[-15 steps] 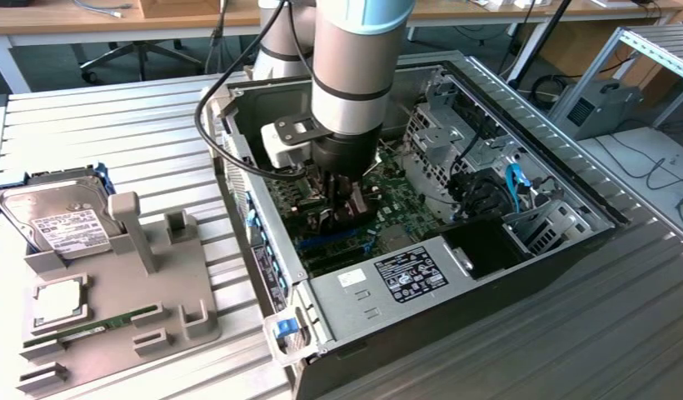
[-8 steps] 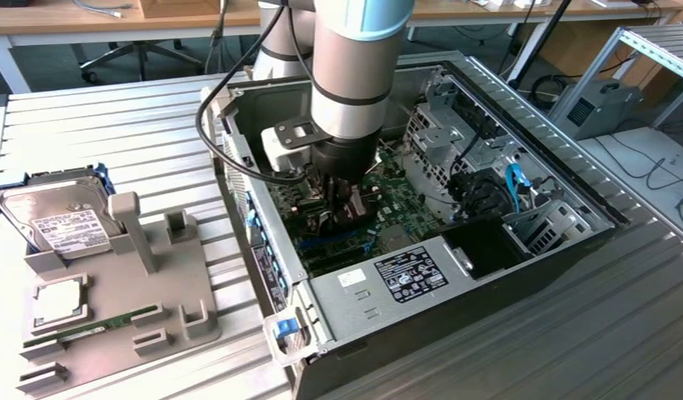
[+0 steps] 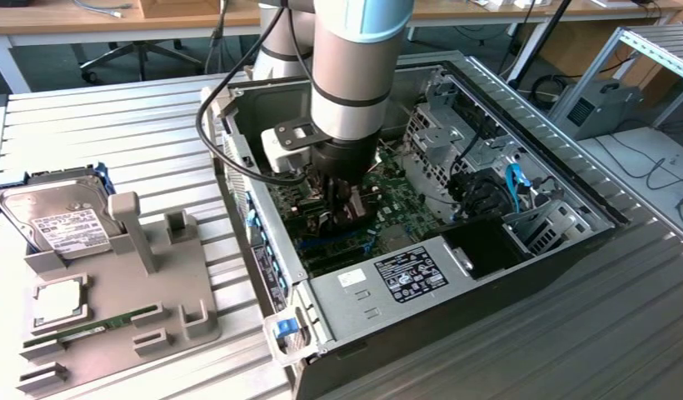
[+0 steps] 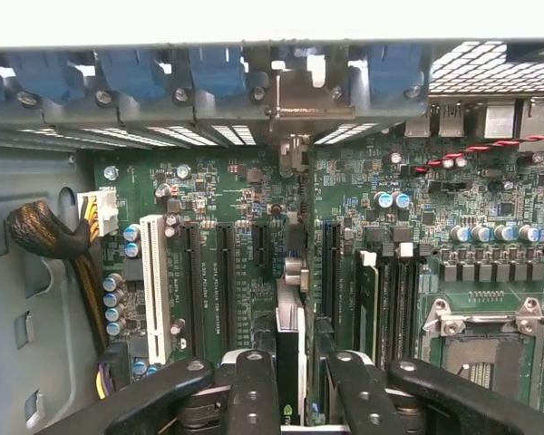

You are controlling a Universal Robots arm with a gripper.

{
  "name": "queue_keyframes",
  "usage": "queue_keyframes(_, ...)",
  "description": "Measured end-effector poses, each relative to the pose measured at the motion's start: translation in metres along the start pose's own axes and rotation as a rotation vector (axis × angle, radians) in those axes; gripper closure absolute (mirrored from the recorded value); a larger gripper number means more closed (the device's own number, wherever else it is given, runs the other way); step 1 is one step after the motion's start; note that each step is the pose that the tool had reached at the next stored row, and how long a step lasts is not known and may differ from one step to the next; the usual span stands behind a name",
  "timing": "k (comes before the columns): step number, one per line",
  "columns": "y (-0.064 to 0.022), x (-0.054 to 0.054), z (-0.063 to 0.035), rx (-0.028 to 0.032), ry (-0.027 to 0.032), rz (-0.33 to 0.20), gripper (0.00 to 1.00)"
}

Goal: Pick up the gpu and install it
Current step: 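Insert the gpu into the slot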

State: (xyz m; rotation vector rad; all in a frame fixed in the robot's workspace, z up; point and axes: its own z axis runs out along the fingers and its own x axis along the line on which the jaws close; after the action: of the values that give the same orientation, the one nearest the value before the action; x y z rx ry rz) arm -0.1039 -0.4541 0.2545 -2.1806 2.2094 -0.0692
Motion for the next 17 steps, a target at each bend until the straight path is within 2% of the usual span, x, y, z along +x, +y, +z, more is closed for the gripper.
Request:
queue_keyframes(5, 0.0000, 0.000, 0.0005, 0.0003, -0.0005, 0.000, 0.73)
queue_keyframes(7, 0.0000, 0.000, 0.0004, 0.0001, -0.0002, 0.000, 0.60)
queue_keyframes(9, 0.0000, 0.000, -0.0004, -0.0001, 0.0009, 0.000, 0.60)
queue_keyframes(17, -0.0018, -0.004, -0.0330, 0.0003, 0.0007, 0.000, 0.60)
